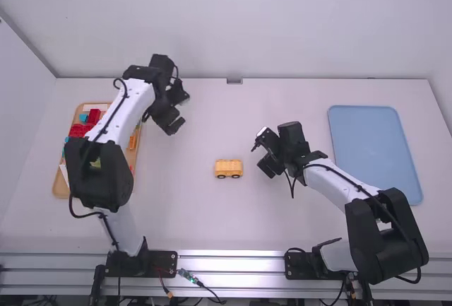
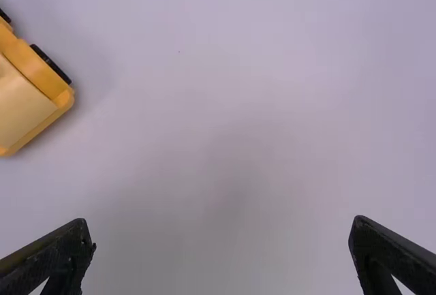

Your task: Assemble lego blocks to make yellow taxi

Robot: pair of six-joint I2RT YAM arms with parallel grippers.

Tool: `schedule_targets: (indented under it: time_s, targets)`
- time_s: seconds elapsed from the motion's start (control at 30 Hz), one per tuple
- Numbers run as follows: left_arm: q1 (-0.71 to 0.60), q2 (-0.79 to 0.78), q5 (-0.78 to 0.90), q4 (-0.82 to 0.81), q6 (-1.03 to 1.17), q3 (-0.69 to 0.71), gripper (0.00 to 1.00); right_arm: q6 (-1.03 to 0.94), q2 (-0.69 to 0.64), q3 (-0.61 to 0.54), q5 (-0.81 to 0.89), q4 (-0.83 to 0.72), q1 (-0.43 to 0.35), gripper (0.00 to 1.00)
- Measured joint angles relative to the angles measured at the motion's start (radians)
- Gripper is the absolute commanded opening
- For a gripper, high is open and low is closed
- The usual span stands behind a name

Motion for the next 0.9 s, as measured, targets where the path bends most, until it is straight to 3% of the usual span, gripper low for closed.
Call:
schedule_targets:
  time_s: [0.43, 0.9]
  targets:
    - [0.418, 0.000, 0.123, 0.080, -0.168, -0.019, 0.99, 0.000, 0.000, 0.000, 0.021, 0.044, 0.000, 0.99]
    - [0.463, 0.000, 0.252, 0.253, -0.200, -0.205, 0.98, 0.000, 0.000, 0.000, 0.071, 0.061, 0.000, 0.99]
